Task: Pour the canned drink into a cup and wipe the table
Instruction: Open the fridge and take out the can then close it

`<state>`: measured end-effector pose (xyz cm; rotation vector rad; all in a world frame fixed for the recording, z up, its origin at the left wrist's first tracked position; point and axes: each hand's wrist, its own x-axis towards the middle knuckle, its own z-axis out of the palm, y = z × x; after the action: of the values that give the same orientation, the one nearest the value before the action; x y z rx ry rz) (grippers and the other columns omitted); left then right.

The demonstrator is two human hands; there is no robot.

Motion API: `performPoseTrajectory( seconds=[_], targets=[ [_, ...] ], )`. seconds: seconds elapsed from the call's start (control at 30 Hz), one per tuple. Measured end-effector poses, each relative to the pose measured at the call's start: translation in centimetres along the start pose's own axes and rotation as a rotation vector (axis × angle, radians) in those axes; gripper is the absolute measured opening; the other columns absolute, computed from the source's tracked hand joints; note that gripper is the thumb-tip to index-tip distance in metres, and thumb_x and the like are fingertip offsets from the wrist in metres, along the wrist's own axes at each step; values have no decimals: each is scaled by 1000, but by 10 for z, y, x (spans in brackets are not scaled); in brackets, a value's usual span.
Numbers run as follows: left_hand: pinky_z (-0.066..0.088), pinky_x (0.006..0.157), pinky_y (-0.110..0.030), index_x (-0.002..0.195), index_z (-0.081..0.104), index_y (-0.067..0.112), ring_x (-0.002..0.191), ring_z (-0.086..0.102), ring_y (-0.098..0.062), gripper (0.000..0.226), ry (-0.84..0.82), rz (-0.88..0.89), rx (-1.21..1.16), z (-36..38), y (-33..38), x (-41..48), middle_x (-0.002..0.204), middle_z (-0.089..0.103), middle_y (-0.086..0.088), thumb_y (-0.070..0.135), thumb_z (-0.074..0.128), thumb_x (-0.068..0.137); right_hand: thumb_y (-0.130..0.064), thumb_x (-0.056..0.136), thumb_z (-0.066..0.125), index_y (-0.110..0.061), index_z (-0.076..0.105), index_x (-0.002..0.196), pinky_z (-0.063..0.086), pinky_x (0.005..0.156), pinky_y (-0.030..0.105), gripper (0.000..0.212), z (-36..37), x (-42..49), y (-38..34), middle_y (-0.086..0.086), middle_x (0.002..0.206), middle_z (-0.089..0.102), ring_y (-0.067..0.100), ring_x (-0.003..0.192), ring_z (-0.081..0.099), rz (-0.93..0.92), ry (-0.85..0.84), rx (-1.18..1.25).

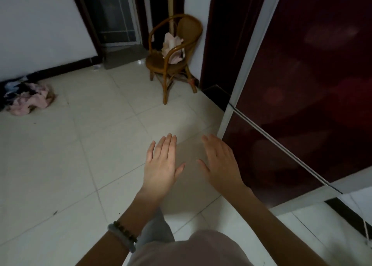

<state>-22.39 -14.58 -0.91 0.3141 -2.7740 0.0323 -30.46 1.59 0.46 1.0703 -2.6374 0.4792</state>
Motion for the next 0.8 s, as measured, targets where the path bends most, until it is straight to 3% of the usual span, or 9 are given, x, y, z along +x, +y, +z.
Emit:
performPoseTrajectory(
  seconds=[0.1, 0.23, 0.4, 0.53, 0.67, 0.8],
  targets=[
    [24, 110, -44, 135, 44, 1, 125, 50, -29, 71, -2, 76, -44, 15, -20, 46, 135, 52, -15, 47, 57, 83, -29, 79, 70, -5, 36, 135, 47, 96, 48, 70, 13, 35, 4, 21, 131, 53, 36, 118, 53, 97, -17, -11],
    [39, 102, -47, 131, 49, -1, 119, 56, -30, 76, -1, 192, -91, 30, -53, 116, 130, 57, -16, 45, 71, 74, -26, 79, 63, -3, 42, 132, 47, 94, 48, 62, 27, 88, 4, 20, 128, 53, 37, 117, 51, 212, 23, -26],
    [38, 104, -47, 132, 46, 1, 120, 54, -30, 76, 26, 357, -138, 49, -98, 189, 131, 56, -15, 45, 71, 74, -32, 81, 55, -5, 43, 134, 46, 94, 45, 60, 47, 151, -7, 19, 131, 52, 34, 118, 51, 367, 55, -62],
    [40, 103, -46, 132, 43, 3, 119, 54, -27, 67, 53, 464, -180, 61, -126, 234, 130, 57, -13, 48, 53, 84, -37, 82, 46, -5, 44, 133, 46, 94, 43, 60, 60, 190, -17, 19, 131, 52, 34, 115, 53, 466, 80, -114],
    [38, 104, -47, 133, 45, 2, 122, 54, -27, 72, 39, 546, -230, 74, -138, 264, 134, 54, -14, 45, 63, 79, -38, 84, 44, -5, 42, 133, 46, 94, 44, 59, 67, 213, -20, 19, 130, 53, 36, 115, 54, 531, 109, -159],
    [28, 108, -45, 135, 41, 3, 124, 51, -26, 68, 18, 593, -258, 86, -138, 285, 136, 53, -12, 50, 45, 86, -39, 84, 43, -6, 40, 134, 46, 94, 42, 59, 71, 224, -17, 18, 130, 54, 33, 116, 53, 584, 101, -214]
  ],
)
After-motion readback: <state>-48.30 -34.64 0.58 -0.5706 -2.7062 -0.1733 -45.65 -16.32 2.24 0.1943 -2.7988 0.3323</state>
